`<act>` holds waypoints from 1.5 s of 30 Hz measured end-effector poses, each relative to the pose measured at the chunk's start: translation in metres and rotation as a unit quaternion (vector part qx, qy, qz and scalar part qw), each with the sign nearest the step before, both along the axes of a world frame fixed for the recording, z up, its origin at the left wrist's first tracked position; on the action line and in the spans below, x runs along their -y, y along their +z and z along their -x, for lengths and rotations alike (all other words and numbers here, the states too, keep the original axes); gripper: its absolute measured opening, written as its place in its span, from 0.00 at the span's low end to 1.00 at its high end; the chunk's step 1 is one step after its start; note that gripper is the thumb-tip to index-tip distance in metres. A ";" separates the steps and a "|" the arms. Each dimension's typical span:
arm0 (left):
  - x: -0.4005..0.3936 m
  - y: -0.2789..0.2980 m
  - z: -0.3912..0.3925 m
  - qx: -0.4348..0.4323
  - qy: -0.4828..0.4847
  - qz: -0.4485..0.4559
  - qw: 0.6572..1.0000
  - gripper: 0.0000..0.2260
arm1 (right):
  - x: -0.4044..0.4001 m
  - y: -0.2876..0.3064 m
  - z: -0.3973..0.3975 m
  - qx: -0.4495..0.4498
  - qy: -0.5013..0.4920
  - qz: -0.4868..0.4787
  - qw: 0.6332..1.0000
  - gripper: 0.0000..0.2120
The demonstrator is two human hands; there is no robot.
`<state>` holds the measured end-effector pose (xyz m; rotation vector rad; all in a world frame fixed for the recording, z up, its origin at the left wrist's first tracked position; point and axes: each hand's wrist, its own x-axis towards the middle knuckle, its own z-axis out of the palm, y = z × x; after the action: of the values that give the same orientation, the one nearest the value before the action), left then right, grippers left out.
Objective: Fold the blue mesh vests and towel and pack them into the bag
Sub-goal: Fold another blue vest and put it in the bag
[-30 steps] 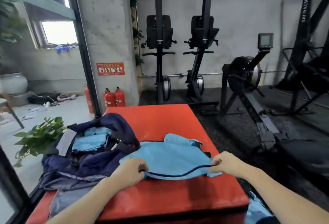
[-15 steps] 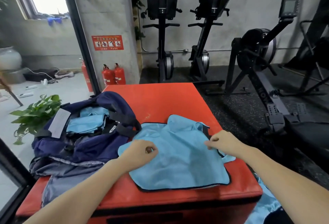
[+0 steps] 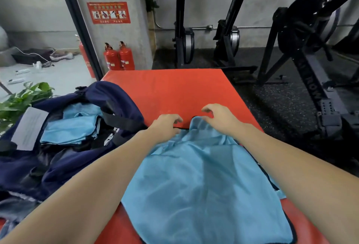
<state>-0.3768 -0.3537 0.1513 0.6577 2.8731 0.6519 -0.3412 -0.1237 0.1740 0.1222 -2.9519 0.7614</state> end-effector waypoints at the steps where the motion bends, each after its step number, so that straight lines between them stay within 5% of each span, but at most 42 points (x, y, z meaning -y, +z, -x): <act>1: -0.002 -0.003 0.005 0.005 -0.002 0.008 1.000 0.19 | 0.004 -0.004 0.010 0.005 0.011 -0.014 1.000 0.18; 4: -0.006 -0.012 0.012 0.012 0.011 0.020 1.000 0.18 | 0.012 -0.014 0.030 0.062 0.011 -0.066 0.996 0.20; 8: -0.008 -0.017 0.015 -0.010 0.024 0.048 0.999 0.10 | 0.014 -0.016 0.036 0.060 0.022 -0.053 0.997 0.02; 12: -0.001 -0.002 0.014 -0.030 0.020 0.053 0.998 0.11 | 0.005 0.001 0.024 0.039 0.003 0.017 0.999 0.06; 21: 0.008 0.108 -0.013 -0.132 0.059 -0.109 0.983 0.04 | 0.000 0.083 -0.020 -0.021 0.030 0.032 0.999 0.15; 26: 0.007 0.159 -0.047 -0.178 0.043 -0.153 0.971 0.04 | 0.004 0.116 -0.052 0.002 0.050 0.144 0.988 0.07; 30: 0.021 0.172 -0.081 -0.196 0.035 -0.145 0.969 0.01 | -0.001 0.130 -0.084 0.040 0.069 0.118 0.990 0.12; 38: 0.051 0.124 -0.168 -0.184 -0.001 -0.122 0.975 0.06 | 0.005 0.103 -0.175 0.115 0.121 -0.089 0.982 0.09; 43: 0.064 0.051 -0.213 -0.177 -0.026 0.036 0.983 0.10 | 0.019 0.054 -0.208 0.075 0.105 -0.052 0.990 0.10; 45: 0.067 0.024 -0.225 -0.154 0.004 0.035 0.987 0.12 | 0.027 0.031 -0.212 0.033 0.097 -0.018 0.995 0.09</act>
<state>-0.1520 -0.4209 0.1756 0.8007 3.1638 0.4843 -0.1294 -0.1511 0.2054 0.3998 -3.0501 0.7473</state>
